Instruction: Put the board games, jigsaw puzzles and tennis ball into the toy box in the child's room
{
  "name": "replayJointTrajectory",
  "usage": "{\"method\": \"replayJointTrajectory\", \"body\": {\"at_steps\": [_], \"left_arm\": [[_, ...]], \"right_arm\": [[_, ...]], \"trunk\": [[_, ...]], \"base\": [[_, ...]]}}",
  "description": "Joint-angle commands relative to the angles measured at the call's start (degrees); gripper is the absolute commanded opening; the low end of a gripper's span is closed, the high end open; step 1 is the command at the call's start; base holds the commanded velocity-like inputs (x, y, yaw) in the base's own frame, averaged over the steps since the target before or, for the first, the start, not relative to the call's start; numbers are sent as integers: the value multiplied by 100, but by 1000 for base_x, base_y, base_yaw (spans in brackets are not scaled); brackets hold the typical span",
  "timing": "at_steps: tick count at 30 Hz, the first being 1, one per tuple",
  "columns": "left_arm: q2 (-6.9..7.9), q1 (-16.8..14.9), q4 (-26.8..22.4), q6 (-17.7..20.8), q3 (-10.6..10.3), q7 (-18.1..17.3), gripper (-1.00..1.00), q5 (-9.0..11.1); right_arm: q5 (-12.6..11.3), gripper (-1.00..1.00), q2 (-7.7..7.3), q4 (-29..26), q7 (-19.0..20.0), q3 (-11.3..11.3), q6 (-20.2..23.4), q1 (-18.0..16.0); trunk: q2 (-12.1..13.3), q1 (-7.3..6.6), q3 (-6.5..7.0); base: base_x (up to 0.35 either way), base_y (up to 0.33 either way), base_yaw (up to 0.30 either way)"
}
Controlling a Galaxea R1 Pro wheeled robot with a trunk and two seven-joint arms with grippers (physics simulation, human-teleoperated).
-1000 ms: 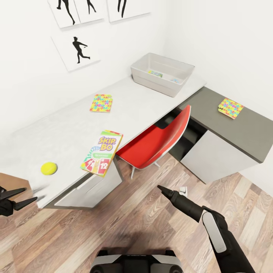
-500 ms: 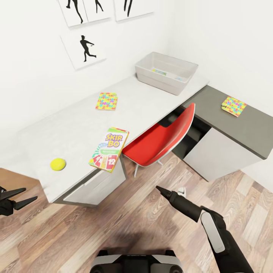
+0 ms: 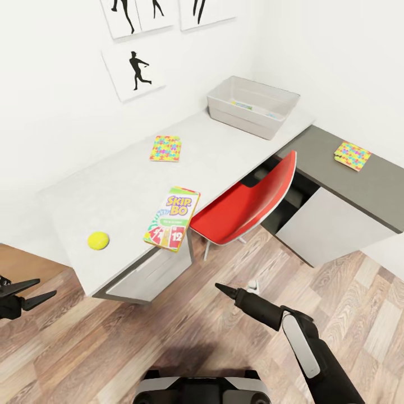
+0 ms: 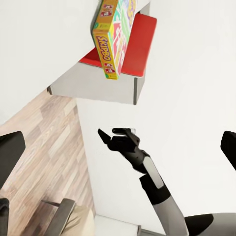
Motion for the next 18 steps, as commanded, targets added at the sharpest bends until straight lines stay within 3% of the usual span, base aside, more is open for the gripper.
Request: {"method": "replayJointTrajectory", "body": {"at_steps": [1, 3, 9, 18], "left_arm": [[4, -10, 5, 56, -36, -22, 100, 33], [-6, -10, 4, 32, -35, -17, 100, 30], [-12, -10, 4, -41, -46, -24, 100, 27], [-13, -10, 4, -64, -52, -26, 100, 27]], "right_arm": [[-40, 100, 0, -4, -35, 53, 22, -2], [-46, 100, 73, -14, -99, 171, 0, -3], [-46, 100, 225, 1, -132, 215, -11, 5], [-18, 100, 257, 7, -149, 255, -21, 7]], "trunk": [[-10, 3, -10], [-10, 3, -18], [-10, 3, -33], [-10, 3, -36]], "base": [[-1, 8, 58], [-1, 4, 110], [0, 1, 69], [0, 0, 8]]}}
